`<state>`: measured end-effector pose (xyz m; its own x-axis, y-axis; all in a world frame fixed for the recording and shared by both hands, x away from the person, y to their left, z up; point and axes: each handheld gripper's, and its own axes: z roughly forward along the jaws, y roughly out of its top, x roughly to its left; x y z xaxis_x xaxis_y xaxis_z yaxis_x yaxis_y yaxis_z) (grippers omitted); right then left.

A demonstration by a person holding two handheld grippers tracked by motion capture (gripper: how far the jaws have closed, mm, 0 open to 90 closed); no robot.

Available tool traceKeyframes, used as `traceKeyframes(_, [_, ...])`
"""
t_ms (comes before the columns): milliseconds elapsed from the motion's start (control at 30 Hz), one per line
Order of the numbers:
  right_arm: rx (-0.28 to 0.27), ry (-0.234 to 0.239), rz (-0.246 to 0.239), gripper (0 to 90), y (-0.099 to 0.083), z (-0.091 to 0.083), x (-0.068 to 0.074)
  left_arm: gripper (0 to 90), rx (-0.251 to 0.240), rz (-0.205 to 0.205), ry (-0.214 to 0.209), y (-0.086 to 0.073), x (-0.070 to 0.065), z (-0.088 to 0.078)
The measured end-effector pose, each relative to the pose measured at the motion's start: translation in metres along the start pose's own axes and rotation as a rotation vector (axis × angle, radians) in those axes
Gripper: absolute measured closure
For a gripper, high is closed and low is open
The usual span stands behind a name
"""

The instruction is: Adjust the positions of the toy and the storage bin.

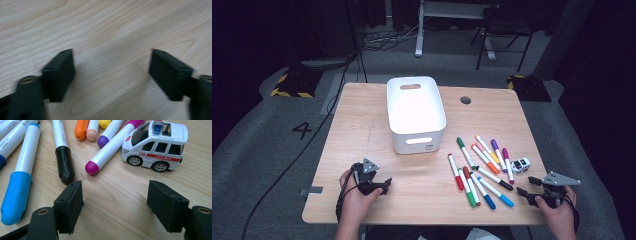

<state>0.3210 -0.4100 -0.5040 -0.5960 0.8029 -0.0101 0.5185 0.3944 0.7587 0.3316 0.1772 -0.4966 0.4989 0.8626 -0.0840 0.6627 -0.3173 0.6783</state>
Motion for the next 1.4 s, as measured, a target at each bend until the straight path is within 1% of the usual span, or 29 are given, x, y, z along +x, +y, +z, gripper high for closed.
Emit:
traceKeyframes(33, [0.0,0.0,0.0,29.3,0.0,0.0,0.0,23.2,0.0,0.0,0.0,0.0,0.0,0.0])
traceKeyframes(67, [-0.001,-0.001,0.002,29.4,0.0,0.0,0.0,14.2,-0.008,0.016,-0.001,0.005,-0.003,-0.005])
traceKeyframes(100, [0.0,0.0,0.0,29.3,0.0,0.0,0.0,14.5,-0.014,0.032,0.001,0.007,-0.003,-0.008])
traceKeyframes(133, [-0.001,-0.001,0.002,29.3,0.0,0.0,0.0,20.4,-0.015,0.047,-0.001,0.01,-0.005,-0.011])
traceKeyframes(200, [0.0,0.0,-0.002,29.4,0.0,0.0,0.0,18.7,-0.026,0.051,-0.005,0.012,-0.006,-0.013])
traceKeyframes(233, [0.0,0.0,-0.002,29.4,0.0,0.0,0.0,18.7,-0.045,0.054,-0.008,0.016,-0.008,-0.018])
traceKeyframes(267, [-0.001,0.0,0.001,29.3,0.0,0.0,0.0,21.9,-0.053,0.056,-0.017,0.017,-0.009,-0.02])
traceKeyframes(400, [0.0,-0.002,-0.001,29.3,0.0,0.0,0.0,22.5,-0.095,0.059,-0.046,0.029,-0.012,-0.034])
traceKeyframes(433, [0.0,-0.001,-0.001,29.3,0.0,0.0,0.0,23.1,-0.104,0.064,-0.057,0.032,-0.013,-0.037])
traceKeyframes(467, [-0.001,0.0,0.001,29.3,0.0,0.0,0.0,23.8,-0.126,0.077,-0.074,0.039,-0.014,-0.043])
traceKeyframes(500, [-0.002,-0.002,0.003,29.3,0.0,0.0,0.0,24.5,-0.126,0.077,-0.074,0.039,-0.014,-0.043])
traceKeyframes(600, [-0.002,-0.002,0.003,29.3,0.0,0.0,0.0,26.2,-0.169,0.081,-0.122,0.056,-0.013,-0.054])
traceKeyframes(633, [-0.002,-0.002,0.003,29.3,0.0,0.0,0.0,27.0,-0.169,0.081,-0.122,0.056,-0.013,-0.054])
traceKeyframes(667, [-0.001,-0.004,0.002,29.3,0.0,0.0,0.001,28.7,-0.174,0.103,-0.123,0.064,-0.012,-0.058])
traceKeyframes(700, [-0.001,-0.004,0.002,29.3,0.0,0.0,0.001,30.5,-0.174,0.103,-0.123,0.064,-0.012,-0.058])
traceKeyframes(733, [-0.002,-0.004,0.003,29.3,0.0,0.0,0.001,31.5,-0.186,0.106,-0.14,0.071,-0.011,-0.059])
traceKeyframes(767, [-0.002,-0.004,0.003,29.3,0.0,0.0,0.001,31.9,-0.186,0.106,-0.14,0.071,-0.011,-0.059])
traceKeyframes(800, [-0.002,-0.004,0.003,29.3,0.0,0.0,0.001,32.6,-0.198,0.106,-0.152,0.075,-0.01,-0.059])
traceKeyframes(833, [-0.002,-0.004,0.003,29.3,0.0,0.0,0.001,32.6,-0.206,0.113,-0.148,0.078,-0.01,-0.059])
traceKeyframes(867, [-0.002,-0.003,0.003,29.3,0.0,0.0,0.001,32.8,-0.228,0.117,-0.142,0.084,-0.011,-0.058])
traceKeyframes(933, [-0.002,-0.002,0.004,29.3,0.0,0.0,0.0,32.7,-0.233,0.122,-0.143,0.088,-0.011,-0.059])
traceKeyframes(967, [-0.002,-0.003,0.003,29.3,0.0,0.0,0.0,32.7,-0.244,0.134,-0.14,0.093,-0.011,-0.06])
traceKeyframes(1133, [-0.001,-0.002,0.001,29.3,0.0,0.0,0.0,33.1,-0.273,0.151,-0.167,0.111,-0.014,-0.06])
traceKeyframes(1233, [-0.001,-0.003,0.0,29.3,0.0,0.0,0.0,33.3,-0.269,0.154,-0.174,0.118,-0.014,-0.057])
traceKeyframes(1267, [0.0,-0.003,0.001,29.3,0.0,0.0,0.0,33.8,-0.273,0.166,-0.174,0.122,-0.014,-0.053])
traceKeyframes(1300, [0.0,-0.003,0.001,29.3,0.0,0.0,0.0,33.8,-0.273,0.166,-0.174,0.122,-0.014,-0.053])
traceKeyframes(1333, [-0.002,-0.002,0.005,29.3,0.0,0.0,0.001,33.9,-0.273,0.172,-0.189,0.126,-0.012,-0.048])
traceKeyframes(1367, [-0.002,-0.002,0.004,29.3,0.0,0.0,0.0,34.0,-0.273,0.172,-0.189,0.126,-0.012,-0.048])
traceKeyframes(1400, [-0.002,-0.002,0.005,29.3,0.0,0.0,0.0,34.0,-0.267,0.175,-0.193,0.129,-0.009,-0.041])
